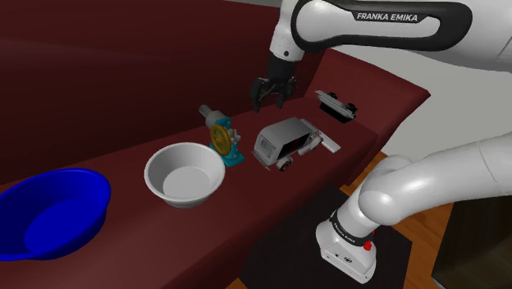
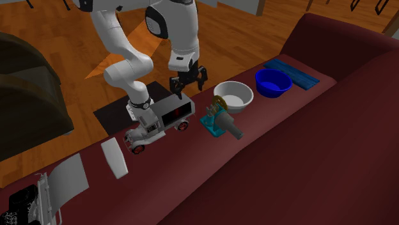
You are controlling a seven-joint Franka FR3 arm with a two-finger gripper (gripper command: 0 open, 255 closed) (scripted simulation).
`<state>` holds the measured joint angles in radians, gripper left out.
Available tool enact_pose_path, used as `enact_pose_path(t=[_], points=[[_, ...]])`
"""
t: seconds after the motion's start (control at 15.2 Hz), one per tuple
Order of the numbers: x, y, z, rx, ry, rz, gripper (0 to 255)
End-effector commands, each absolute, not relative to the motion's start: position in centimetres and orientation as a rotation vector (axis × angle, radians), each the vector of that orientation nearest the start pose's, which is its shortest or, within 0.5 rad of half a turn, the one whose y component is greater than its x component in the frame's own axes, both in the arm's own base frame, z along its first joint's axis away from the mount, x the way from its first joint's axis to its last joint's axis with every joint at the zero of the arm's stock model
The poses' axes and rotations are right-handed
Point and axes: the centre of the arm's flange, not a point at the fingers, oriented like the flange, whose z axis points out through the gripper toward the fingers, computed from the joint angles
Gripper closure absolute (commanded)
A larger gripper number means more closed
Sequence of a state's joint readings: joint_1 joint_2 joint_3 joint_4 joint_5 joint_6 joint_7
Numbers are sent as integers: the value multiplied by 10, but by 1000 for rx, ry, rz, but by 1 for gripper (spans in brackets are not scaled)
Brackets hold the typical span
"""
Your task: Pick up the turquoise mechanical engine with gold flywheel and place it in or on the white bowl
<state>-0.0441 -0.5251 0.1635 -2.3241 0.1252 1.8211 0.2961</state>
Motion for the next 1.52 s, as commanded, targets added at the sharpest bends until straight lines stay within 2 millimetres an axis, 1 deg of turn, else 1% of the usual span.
enact_pose_path(t=[0.0,0.33,0.66,1.12,1.19,1.45], points=[[411,85,522,-3070,460,4,0],[465,122,496,-3039,711,51,0],[522,150,469,-2988,954,97,0],[519,151,432,-2988,954,97,0],[519,151,429,-2988,954,97,0],[519,151,429,-2988,954,97,0]])
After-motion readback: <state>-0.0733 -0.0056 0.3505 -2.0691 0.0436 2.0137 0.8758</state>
